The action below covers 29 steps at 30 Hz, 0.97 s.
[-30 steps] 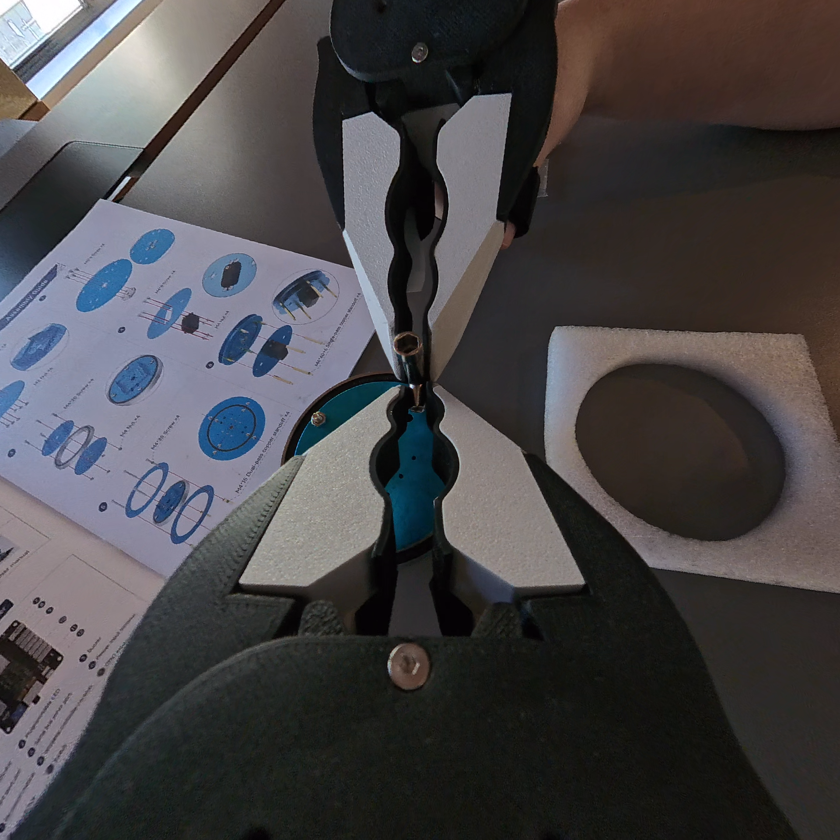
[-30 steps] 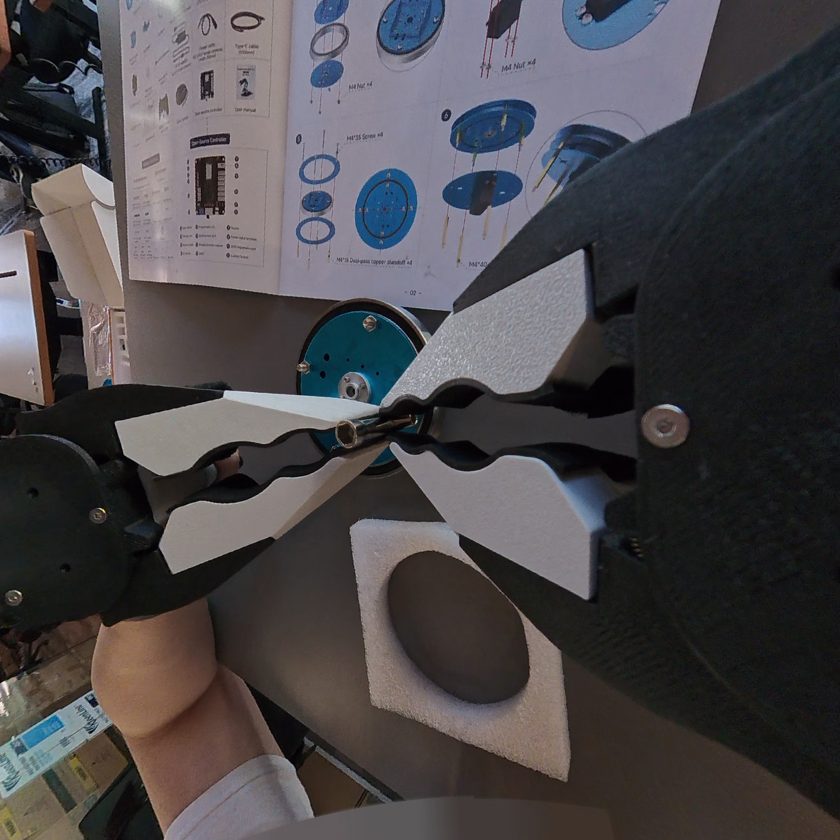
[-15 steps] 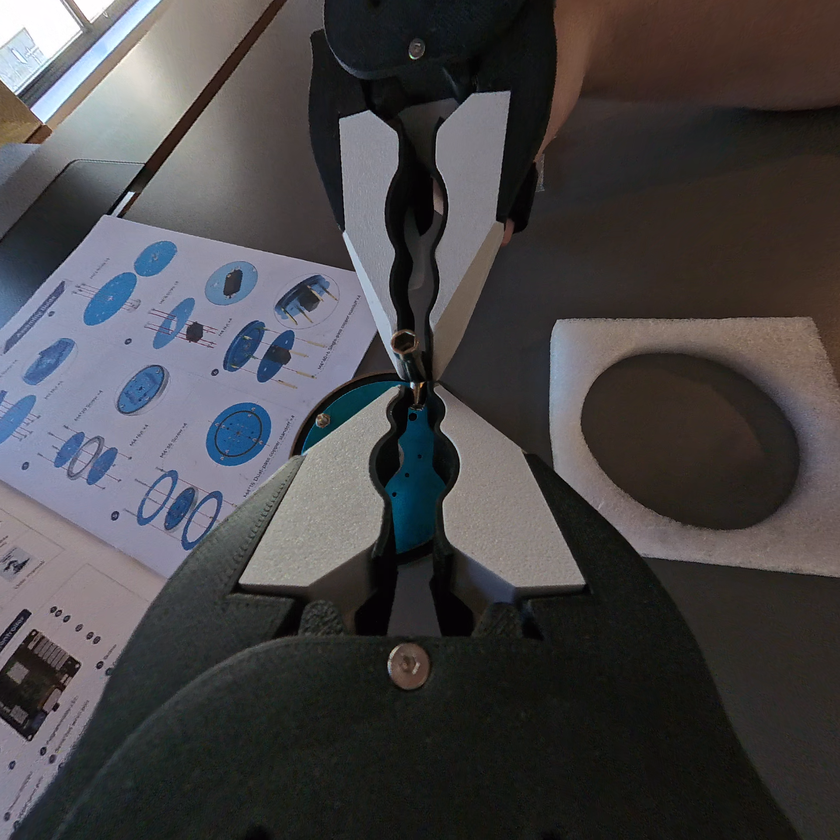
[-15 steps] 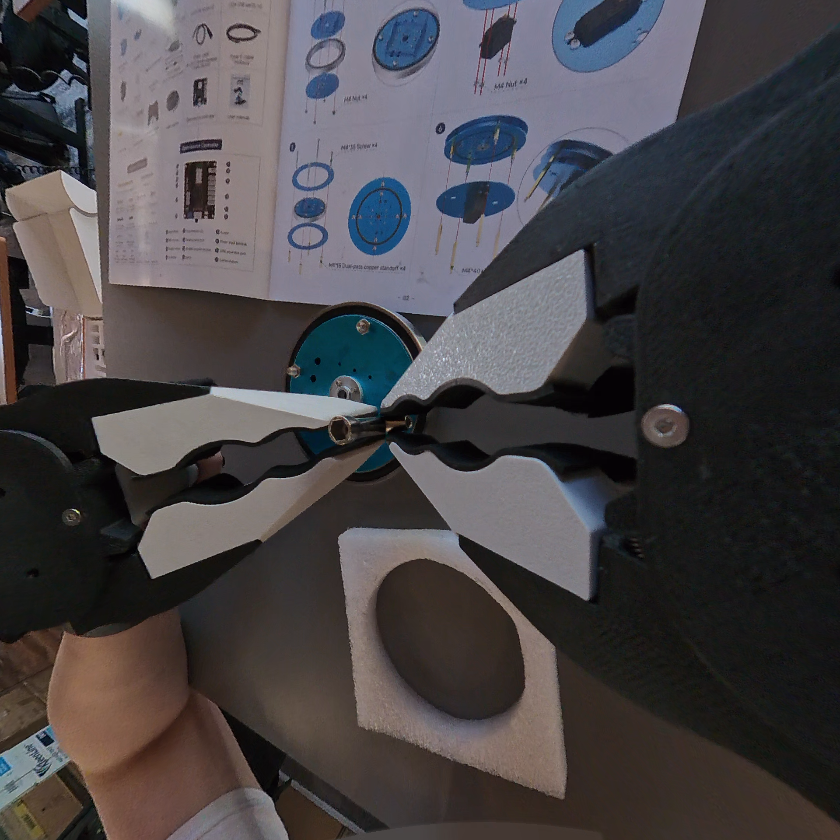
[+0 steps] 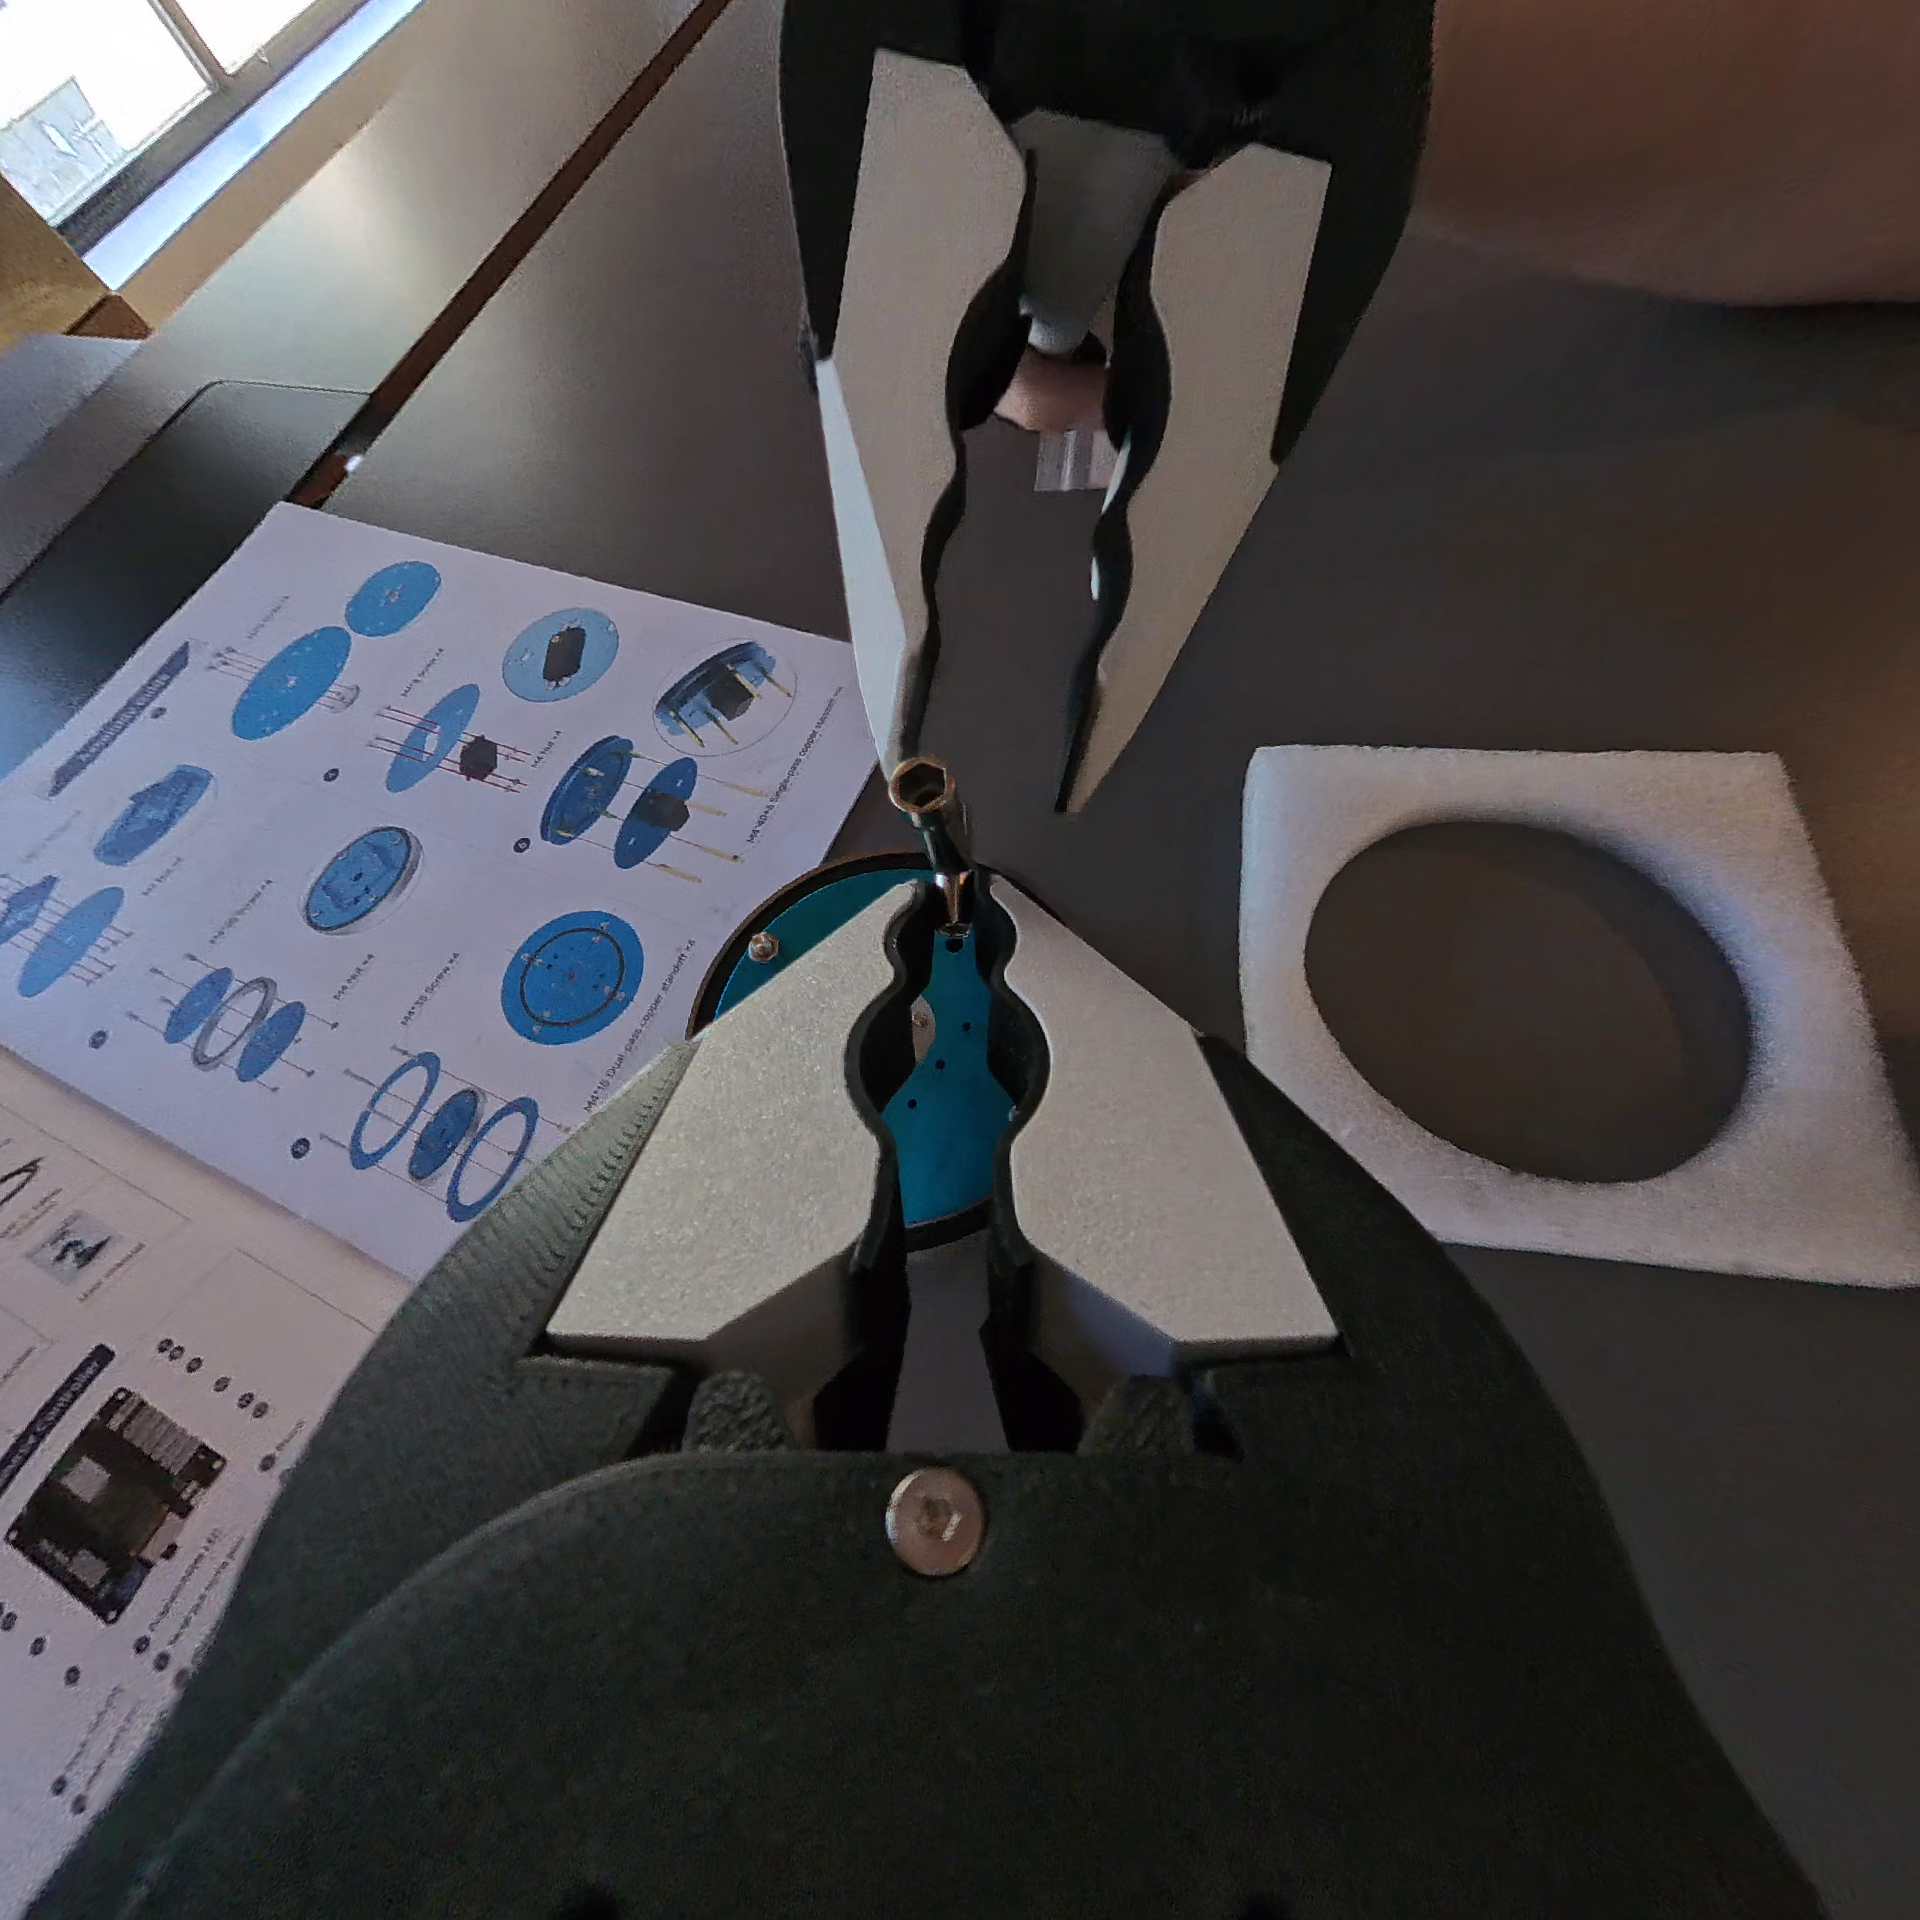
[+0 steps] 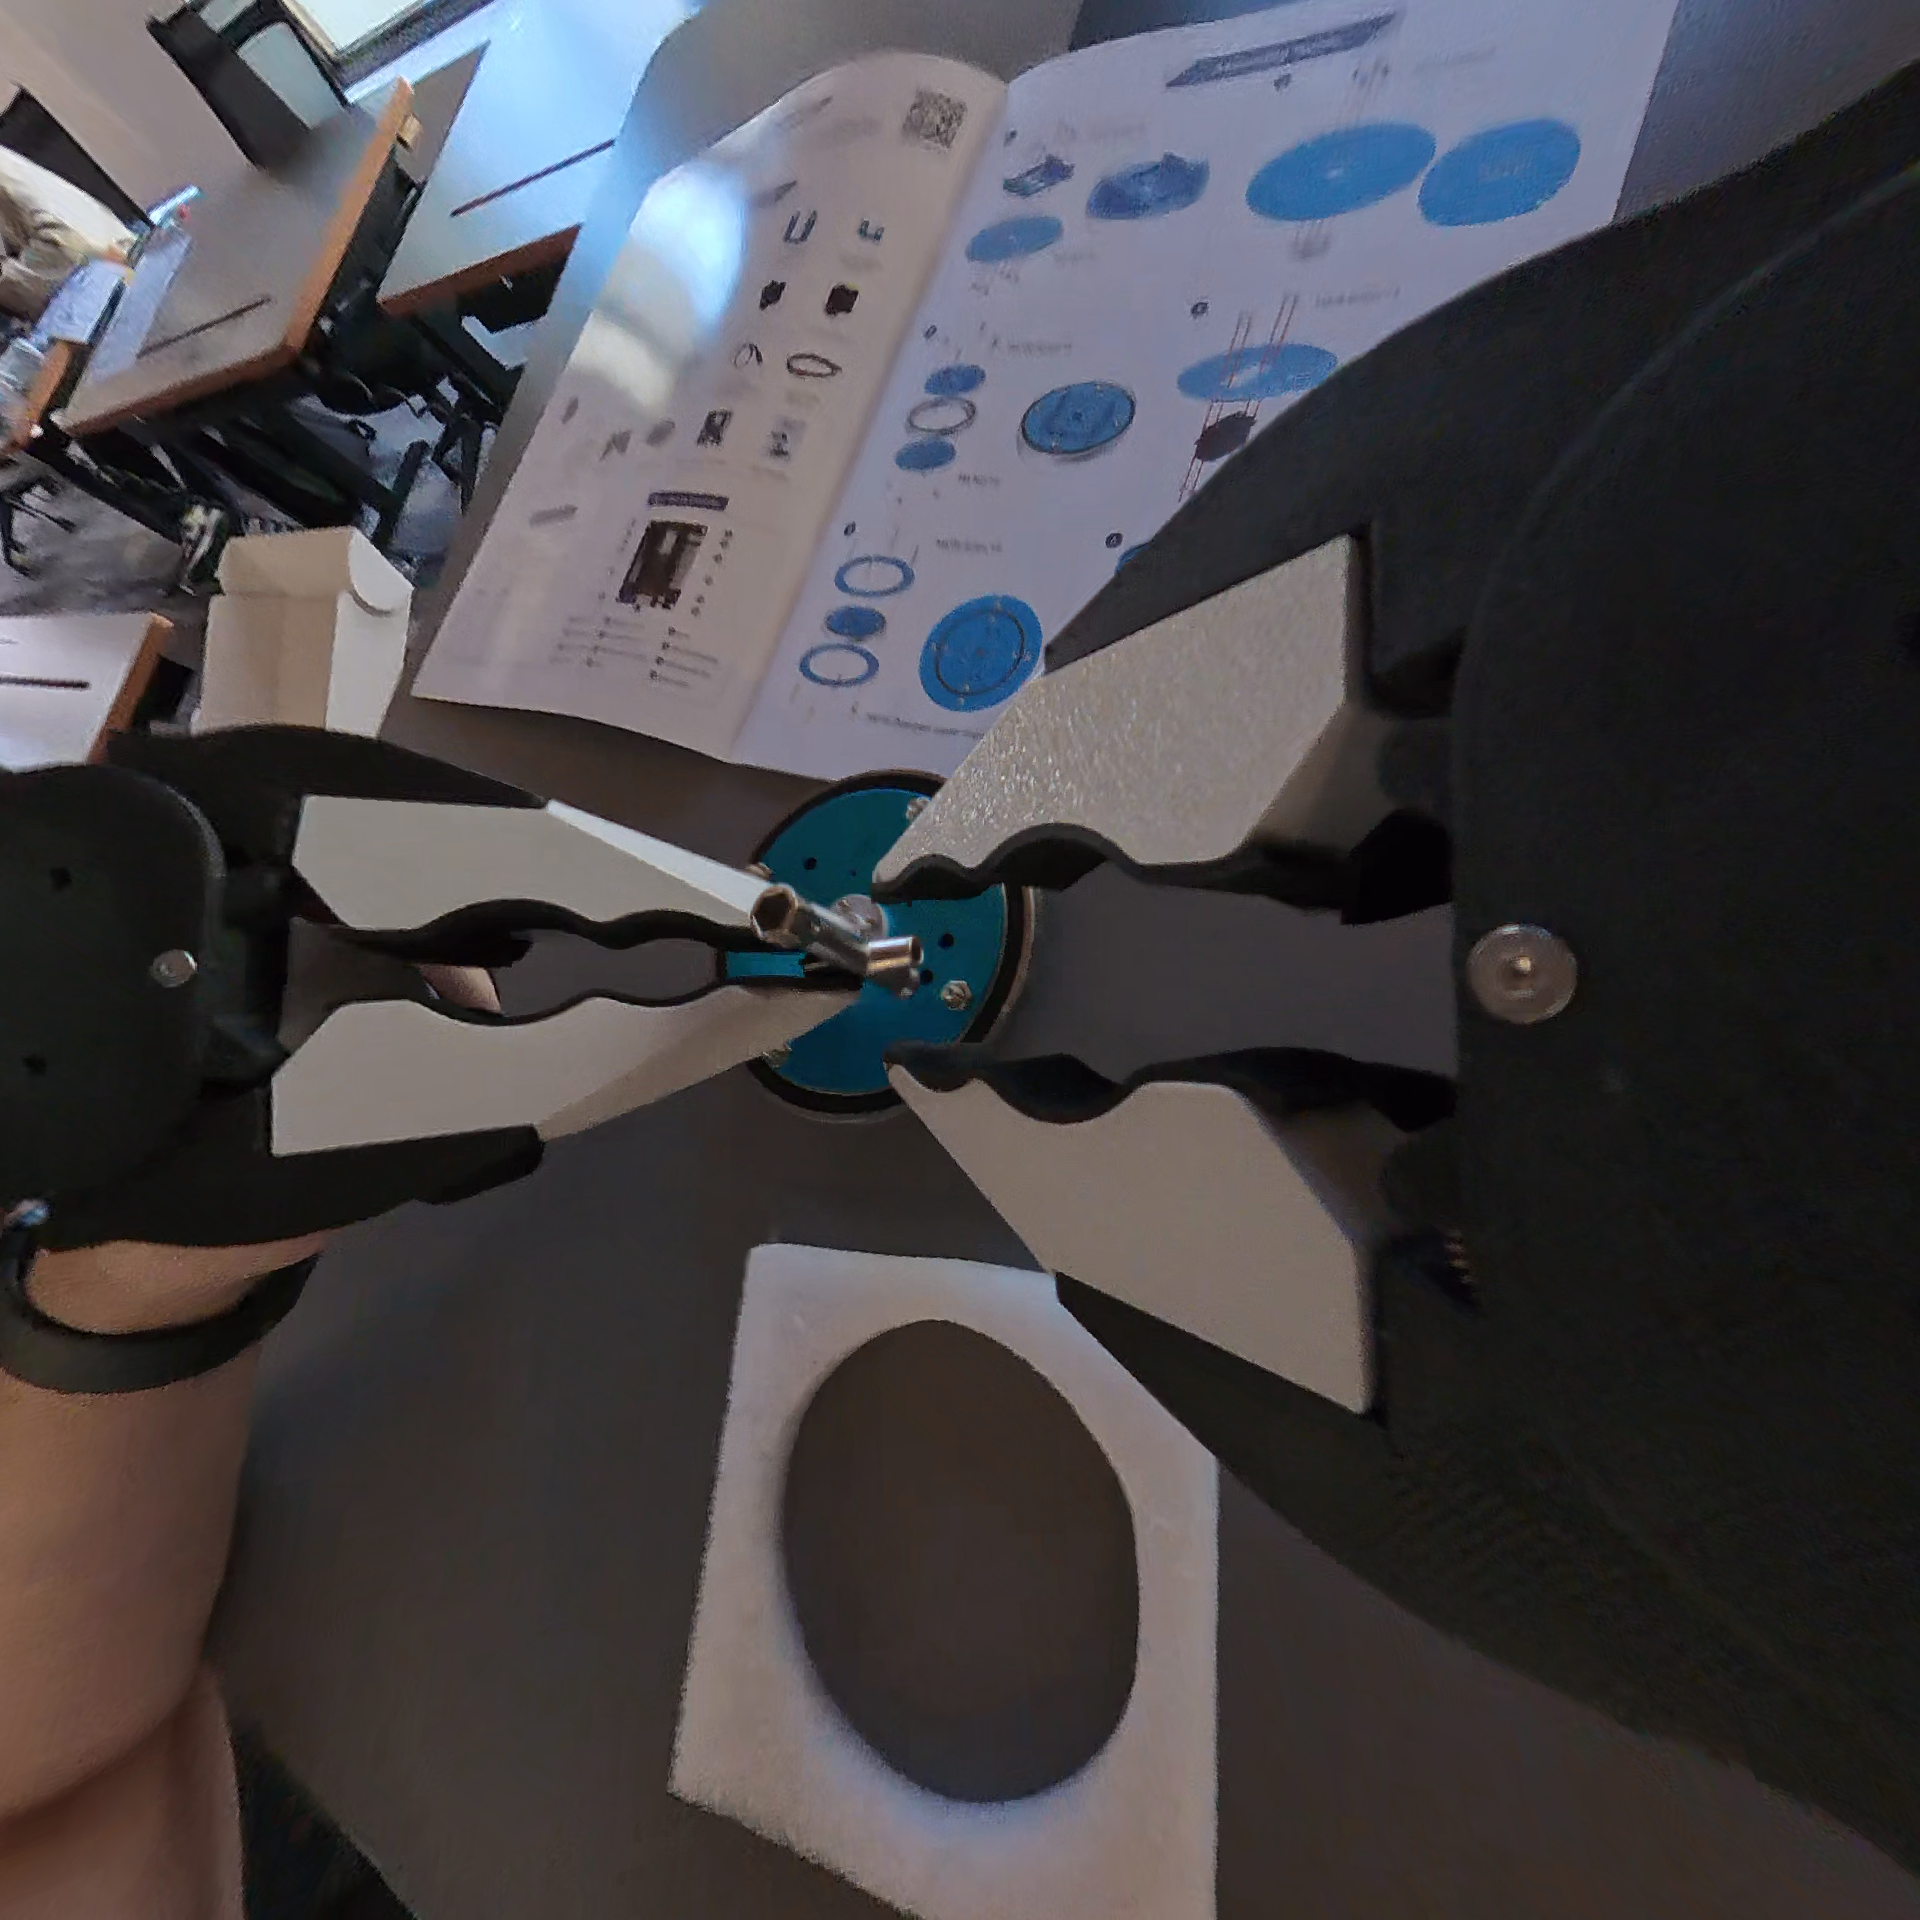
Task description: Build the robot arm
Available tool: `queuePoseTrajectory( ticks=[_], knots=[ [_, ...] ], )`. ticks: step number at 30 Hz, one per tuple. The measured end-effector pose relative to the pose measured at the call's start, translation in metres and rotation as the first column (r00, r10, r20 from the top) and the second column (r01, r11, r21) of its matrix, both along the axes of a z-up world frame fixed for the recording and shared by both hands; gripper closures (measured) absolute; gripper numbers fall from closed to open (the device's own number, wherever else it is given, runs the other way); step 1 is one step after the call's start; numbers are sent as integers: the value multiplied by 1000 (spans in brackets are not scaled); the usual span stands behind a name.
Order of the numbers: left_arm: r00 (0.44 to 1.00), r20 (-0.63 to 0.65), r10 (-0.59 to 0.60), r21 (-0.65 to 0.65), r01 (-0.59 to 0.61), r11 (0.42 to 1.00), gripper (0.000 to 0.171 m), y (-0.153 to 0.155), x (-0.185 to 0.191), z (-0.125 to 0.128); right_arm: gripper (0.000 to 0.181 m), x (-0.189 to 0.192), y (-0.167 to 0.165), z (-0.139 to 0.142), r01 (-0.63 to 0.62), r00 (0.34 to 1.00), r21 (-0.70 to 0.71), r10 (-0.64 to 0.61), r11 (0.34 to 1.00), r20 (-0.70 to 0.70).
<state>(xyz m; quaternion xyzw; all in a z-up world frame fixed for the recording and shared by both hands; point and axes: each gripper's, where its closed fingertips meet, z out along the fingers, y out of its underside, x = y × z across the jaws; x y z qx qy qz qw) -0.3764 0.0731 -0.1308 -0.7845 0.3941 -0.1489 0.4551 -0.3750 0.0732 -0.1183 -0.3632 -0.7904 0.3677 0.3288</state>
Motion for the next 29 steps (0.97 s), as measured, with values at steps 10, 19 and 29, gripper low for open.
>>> queuePoseTrajectory(
  ticks=[10, 19, 29],
  knots=[
    [857, 308, -413, 54, 418, 907, 166, -63, 26, 47, 159, 22, -43, 61, -193, 976, -549, 218, 813, -21],
    [866, 263, -426, 189, 387, 902, 166, -66, 26, 62, 156, 26, -59, 44, -246, 959, -445, 284, 861, 18],
    [806, 591, -29, -148, 144, 978, 165, -22, 14, 57, 174, 5, -34, 36, -89, 984, -689, 172, 719, 53]
  ],
)
